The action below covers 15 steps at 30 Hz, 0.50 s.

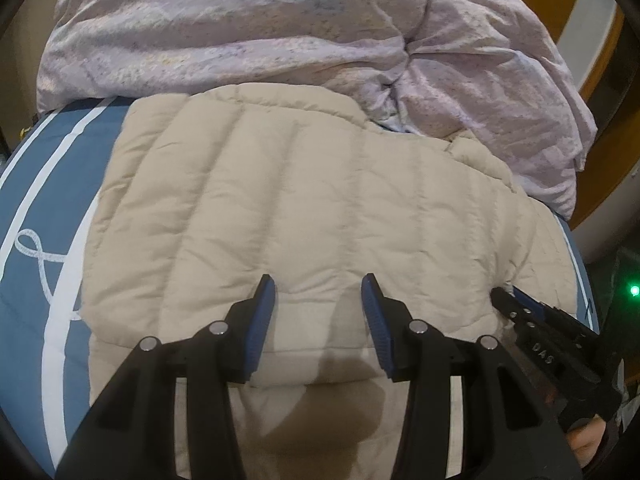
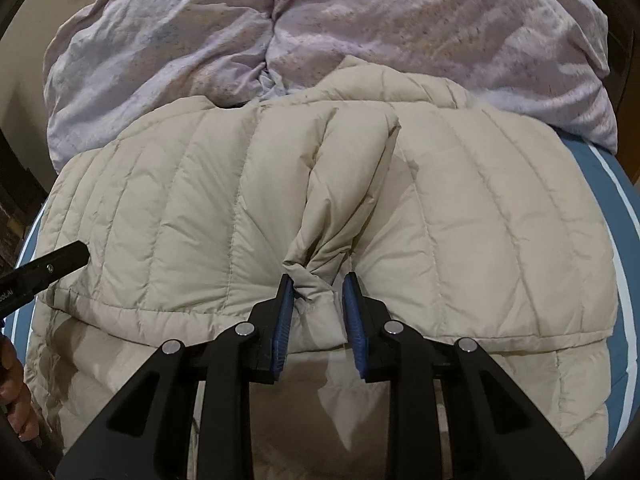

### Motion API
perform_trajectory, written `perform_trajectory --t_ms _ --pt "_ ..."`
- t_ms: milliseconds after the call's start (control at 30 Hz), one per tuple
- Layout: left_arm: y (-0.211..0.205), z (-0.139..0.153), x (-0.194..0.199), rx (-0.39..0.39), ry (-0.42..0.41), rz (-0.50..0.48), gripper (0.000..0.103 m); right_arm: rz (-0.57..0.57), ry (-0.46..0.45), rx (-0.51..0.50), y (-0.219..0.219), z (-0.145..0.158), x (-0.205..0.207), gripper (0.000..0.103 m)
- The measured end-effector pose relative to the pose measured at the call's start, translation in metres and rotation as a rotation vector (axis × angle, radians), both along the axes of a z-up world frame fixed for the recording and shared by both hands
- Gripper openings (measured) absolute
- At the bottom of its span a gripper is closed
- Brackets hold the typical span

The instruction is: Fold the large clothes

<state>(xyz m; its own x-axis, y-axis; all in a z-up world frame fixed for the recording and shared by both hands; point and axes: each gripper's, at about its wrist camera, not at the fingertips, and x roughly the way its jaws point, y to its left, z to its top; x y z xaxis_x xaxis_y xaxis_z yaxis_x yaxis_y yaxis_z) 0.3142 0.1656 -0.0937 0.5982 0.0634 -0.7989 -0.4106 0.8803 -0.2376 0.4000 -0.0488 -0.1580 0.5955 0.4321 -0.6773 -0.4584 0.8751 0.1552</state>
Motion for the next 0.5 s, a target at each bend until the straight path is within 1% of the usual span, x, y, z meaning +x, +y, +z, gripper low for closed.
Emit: perform_trajectory --t_ms 100,167,300,400,500 --pt "0.006 -0.008 0.0 -0.016 0.003 0.01 0.046 -0.001 0.006 0.013 0.0 -0.001 0.001 0.027" --pt "0.005 -0.012 0.0 -0.004 0.003 0.009 0.046 -0.001 0.001 0.014 0.0 -0.001 0.0 0.027" --pt "-0.005 -0.019 0.003 0.087 0.01 -0.002 0.046 -0.001 -0.015 0.019 0.0 -0.002 -0.002 0.027" --pt "-0.009 -0.022 0.003 0.127 0.005 -0.001 0.046 -0.003 -0.034 0.021 -0.001 -0.003 -0.004 0.027" --pt "-0.011 -0.025 0.003 0.149 -0.006 0.004 0.047 -0.006 -0.052 0.015 0.001 -0.003 -0.006 0.027"
